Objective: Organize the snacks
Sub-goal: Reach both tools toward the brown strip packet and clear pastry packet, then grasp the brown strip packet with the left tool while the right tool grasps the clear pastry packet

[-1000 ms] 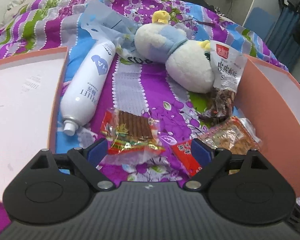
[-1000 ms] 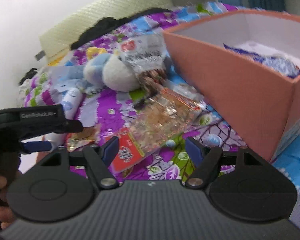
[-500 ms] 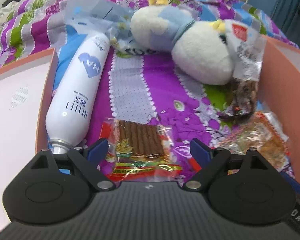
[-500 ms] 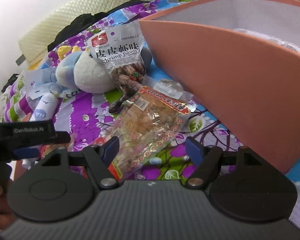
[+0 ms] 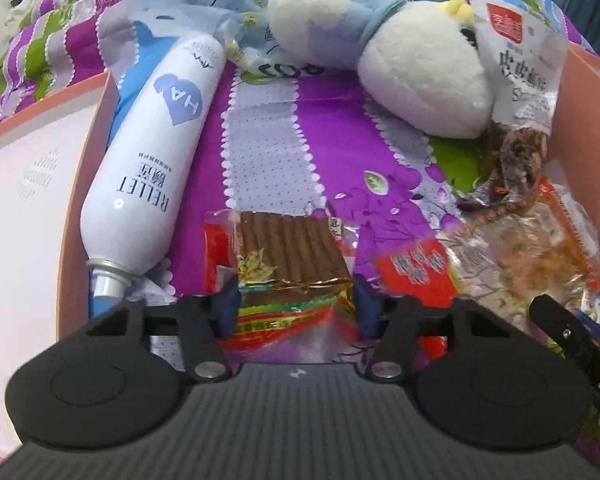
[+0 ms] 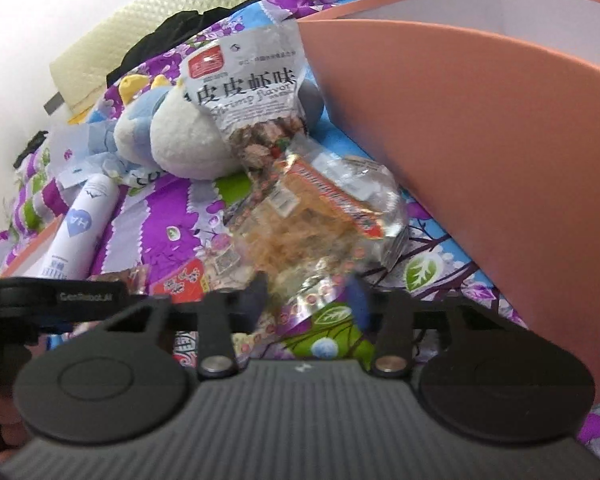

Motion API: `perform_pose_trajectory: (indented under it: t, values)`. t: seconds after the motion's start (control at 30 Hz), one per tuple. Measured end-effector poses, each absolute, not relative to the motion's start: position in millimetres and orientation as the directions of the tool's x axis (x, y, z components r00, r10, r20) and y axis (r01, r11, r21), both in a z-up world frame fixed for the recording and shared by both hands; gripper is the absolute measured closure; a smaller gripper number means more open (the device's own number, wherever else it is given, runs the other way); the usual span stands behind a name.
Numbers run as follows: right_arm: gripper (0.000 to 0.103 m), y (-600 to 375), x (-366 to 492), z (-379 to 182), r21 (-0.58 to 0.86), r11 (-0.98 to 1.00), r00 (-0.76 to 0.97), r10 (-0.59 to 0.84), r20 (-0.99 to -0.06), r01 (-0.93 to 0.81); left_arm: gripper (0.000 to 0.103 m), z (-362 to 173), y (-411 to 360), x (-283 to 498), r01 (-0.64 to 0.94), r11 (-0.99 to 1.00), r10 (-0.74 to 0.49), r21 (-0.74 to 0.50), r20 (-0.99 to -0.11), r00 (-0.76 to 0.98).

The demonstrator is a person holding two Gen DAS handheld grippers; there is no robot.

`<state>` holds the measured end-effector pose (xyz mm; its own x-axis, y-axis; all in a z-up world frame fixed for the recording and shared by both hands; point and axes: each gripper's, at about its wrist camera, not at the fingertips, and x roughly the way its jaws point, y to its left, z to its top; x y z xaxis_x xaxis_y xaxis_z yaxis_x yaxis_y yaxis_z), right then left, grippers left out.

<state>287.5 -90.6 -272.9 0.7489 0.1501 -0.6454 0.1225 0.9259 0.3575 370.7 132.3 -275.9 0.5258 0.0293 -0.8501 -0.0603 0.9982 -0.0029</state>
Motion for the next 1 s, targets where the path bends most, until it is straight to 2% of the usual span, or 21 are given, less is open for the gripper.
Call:
perform_pose_trajectory:
  t: [0.03, 0.1, 0.37, 1.0]
  values:
    - [0.087, -93.0, 287.6, -272.8, 0.363, 0.924, 0.743, 0.159, -0.650, 0.120, 0.046, -275.1, 131.0, 370.0, -0.061, 0.998, 0.032, -0.001, -0.849, 0.527]
    - [0.091, -97.6, 285.1, -270.1, 0.382, 0.918, 0.741, 0.179, -0.648, 0.111, 0.048, -274.0, 129.4, 367.1, -0.062, 0.998, 0.033, 0.001, -0.849, 0.528]
    - [0.099, -102.1, 260.0, -244.4, 0.352, 0.936, 0.761, 0.207, -0.614, 0.029, 0.050, -253.7, 127.1, 336.4, -0.082, 0.995, -0.002, -0.055, -0.838, 0.546]
    - [0.100, -127.2, 181.4, -188.2, 0.257, 0.953, 0.790, 0.282, -0.544, -0.164, 0.049, -185.4, 100.9, 213.0, -0.117, 0.974, -0.076, -0.195, -0.766, 0.639]
